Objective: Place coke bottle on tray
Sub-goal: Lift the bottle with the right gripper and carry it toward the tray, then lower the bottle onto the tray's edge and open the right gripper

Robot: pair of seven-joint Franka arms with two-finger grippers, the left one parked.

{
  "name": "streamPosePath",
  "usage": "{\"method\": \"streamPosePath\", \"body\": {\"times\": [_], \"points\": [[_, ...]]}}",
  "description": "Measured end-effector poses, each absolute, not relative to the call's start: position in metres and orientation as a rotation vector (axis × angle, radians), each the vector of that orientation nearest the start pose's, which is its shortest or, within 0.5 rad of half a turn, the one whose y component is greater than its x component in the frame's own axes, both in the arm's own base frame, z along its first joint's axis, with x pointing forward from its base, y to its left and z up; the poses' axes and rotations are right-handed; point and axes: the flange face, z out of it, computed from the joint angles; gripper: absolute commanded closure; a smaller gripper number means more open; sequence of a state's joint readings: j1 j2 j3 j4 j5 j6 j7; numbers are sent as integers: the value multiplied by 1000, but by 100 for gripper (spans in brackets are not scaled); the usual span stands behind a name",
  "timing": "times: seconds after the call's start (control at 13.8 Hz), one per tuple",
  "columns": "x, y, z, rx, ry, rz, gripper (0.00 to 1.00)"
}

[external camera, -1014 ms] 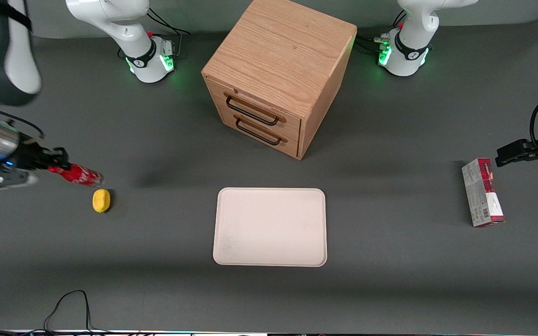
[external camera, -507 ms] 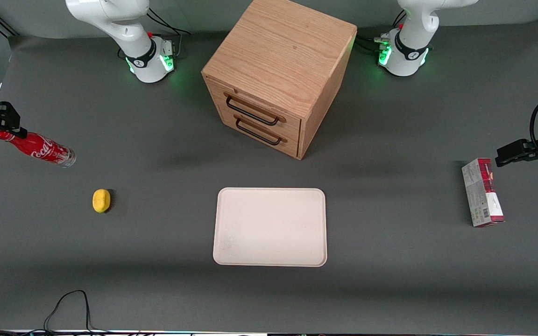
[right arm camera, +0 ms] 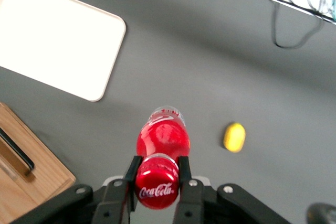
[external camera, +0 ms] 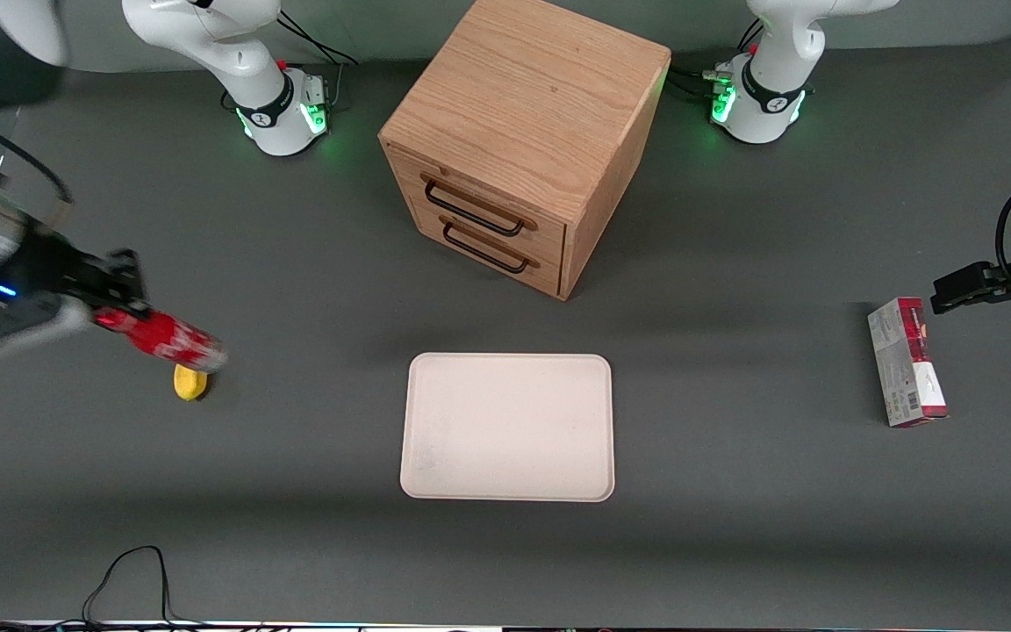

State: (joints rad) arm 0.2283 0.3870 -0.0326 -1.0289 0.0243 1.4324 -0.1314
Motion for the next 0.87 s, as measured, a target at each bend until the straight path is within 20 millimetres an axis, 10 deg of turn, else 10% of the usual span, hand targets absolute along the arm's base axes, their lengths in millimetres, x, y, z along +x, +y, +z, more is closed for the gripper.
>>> {"method": "streamPosePath", "body": {"times": [0.51,0.87], "points": [[629,323,574,-3122,-602,-94,100],[645,348,540,-3108,-591,-176,100]]}}
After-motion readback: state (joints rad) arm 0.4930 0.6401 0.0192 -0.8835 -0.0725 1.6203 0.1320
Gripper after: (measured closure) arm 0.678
